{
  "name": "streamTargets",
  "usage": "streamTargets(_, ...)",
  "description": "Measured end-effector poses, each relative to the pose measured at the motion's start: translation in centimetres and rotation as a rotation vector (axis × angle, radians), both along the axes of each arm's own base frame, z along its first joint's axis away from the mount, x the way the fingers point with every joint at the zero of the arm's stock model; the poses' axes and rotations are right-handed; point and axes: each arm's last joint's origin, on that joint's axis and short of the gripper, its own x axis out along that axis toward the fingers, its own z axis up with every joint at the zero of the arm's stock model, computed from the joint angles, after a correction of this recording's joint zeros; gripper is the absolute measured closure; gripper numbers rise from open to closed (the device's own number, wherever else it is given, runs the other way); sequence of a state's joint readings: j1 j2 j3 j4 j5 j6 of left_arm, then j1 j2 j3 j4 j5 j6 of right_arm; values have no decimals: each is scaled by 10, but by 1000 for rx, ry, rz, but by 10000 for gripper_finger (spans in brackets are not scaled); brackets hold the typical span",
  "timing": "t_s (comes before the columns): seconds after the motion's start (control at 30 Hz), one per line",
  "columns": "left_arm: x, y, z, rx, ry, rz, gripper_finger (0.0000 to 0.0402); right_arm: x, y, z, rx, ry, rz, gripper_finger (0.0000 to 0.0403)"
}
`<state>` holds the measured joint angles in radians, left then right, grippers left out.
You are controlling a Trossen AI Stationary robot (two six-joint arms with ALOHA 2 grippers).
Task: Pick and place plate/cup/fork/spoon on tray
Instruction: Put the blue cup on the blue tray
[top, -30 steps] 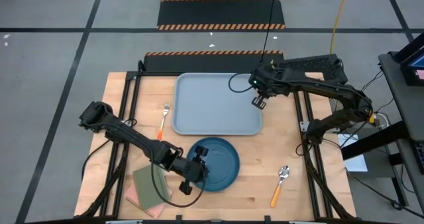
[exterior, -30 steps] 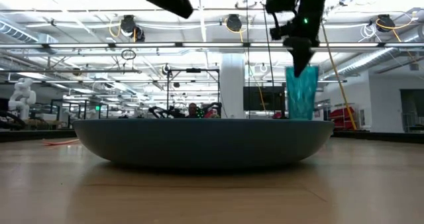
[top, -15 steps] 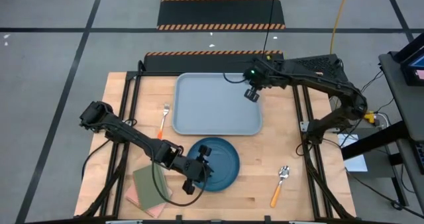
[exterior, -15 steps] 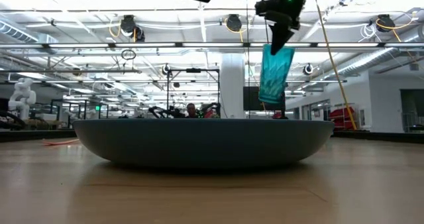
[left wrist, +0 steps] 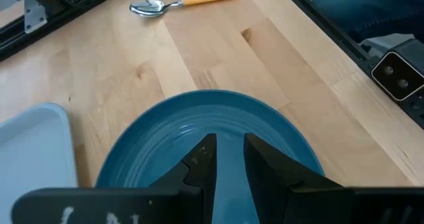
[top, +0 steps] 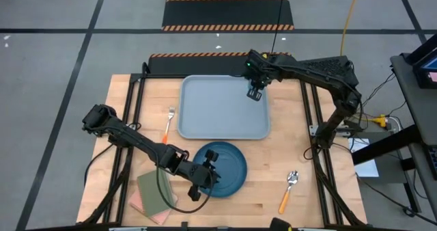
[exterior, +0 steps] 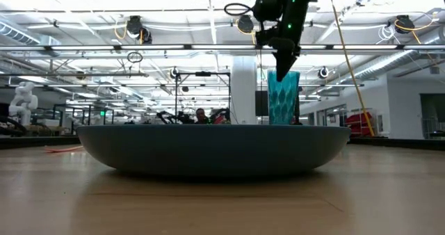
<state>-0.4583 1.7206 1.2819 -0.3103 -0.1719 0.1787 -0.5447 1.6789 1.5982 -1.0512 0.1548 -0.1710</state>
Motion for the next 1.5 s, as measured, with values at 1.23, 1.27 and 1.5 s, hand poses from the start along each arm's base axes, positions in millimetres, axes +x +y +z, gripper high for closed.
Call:
streamTargets(1.23, 0, -1, 0, -28, 6, 23, 321, -5, -32, -21, -8, 75, -36, 347)
streamTargets(1.27, 0, -1, 0, -28, 6, 23, 321, -4, -32, -20, -11, 71, -36, 342)
streamTargets(1.5, 0, -1, 0, -26, 6, 21, 321, -2, -33, -19, -21, 40, -52, 303)
